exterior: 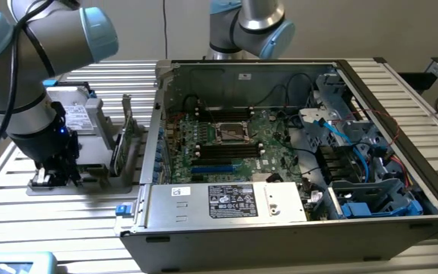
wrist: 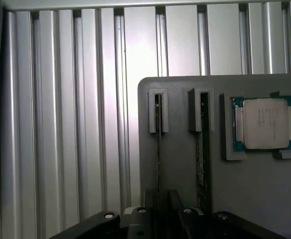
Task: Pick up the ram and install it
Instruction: 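Pick up the ram and move it above insertion slot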
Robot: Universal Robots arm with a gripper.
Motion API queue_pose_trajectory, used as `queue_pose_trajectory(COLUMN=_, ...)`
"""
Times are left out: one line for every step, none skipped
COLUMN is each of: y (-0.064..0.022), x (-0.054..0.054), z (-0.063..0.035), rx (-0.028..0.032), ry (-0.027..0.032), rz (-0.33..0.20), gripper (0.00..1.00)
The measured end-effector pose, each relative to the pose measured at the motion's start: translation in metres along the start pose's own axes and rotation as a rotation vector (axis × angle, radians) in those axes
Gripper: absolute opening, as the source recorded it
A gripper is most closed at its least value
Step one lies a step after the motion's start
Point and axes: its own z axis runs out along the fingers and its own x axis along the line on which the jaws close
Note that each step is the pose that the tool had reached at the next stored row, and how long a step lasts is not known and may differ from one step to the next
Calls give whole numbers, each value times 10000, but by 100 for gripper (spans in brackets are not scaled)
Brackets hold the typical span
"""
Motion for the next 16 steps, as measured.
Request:
queue_pose_trajectory(y=2, x=0, z=0, rx=0, ry=0, rz=8, gripper=22)
queue_pose_trajectory(y=3, x=0, z=-5, rx=0, ry=-2, rz=9, gripper=22)
queue_pose_trajectory(y=4, x=0, z=-22, rx=4, ry=-4, rz=10, gripper=14)
queue_pose_trajectory(y=7, x=0, z=-66, rx=3, ry=-3, rz=13, gripper=14)
queue_pose_trajectory(y=8, x=0, z=-111, rx=2, ry=-3, rz=14, gripper=14)
queue_pose_trajectory(y=10, x=0, z=-156, rx=3, ry=-2, rz=13, gripper=14)
queue_pose_trajectory(y=12, x=0, z=-201, rx=1, ry=-2, rz=13, gripper=14)
queue_pose_trajectory(y=13, x=0, z=-248, rx=1, ry=0, rz=13, gripper=14)
queue_pose_trajectory(y=15, x=0, z=-294, rx=2, ry=-3, rz=13, gripper=14)
queue_pose_trajectory(y=16, x=0, z=-340, rx=0, ry=-1, rz=14, gripper=14)
queue_pose_trajectory(y=18, x=-1, z=-384, rx=1, ry=-2, rz=14, gripper=14)
queue_pose_trajectory(y=19, x=-1, z=-430, rx=2, ry=-2, rz=14, gripper=14)
queue_pose_trajectory(y=20, x=-1, z=-474, rx=1, ry=-2, rz=14, gripper=14)
queue_pose_trajectory(y=22, x=-1, z=-519, rx=2, ry=-2, rz=15, gripper=14)
queue_pose_trajectory(y=23, x=0, z=-564, rx=2, ry=-2, rz=13, gripper=14)
queue_pose_trajectory(y=24, x=3, z=-613, rx=1, ry=-1, rz=13, gripper=14)
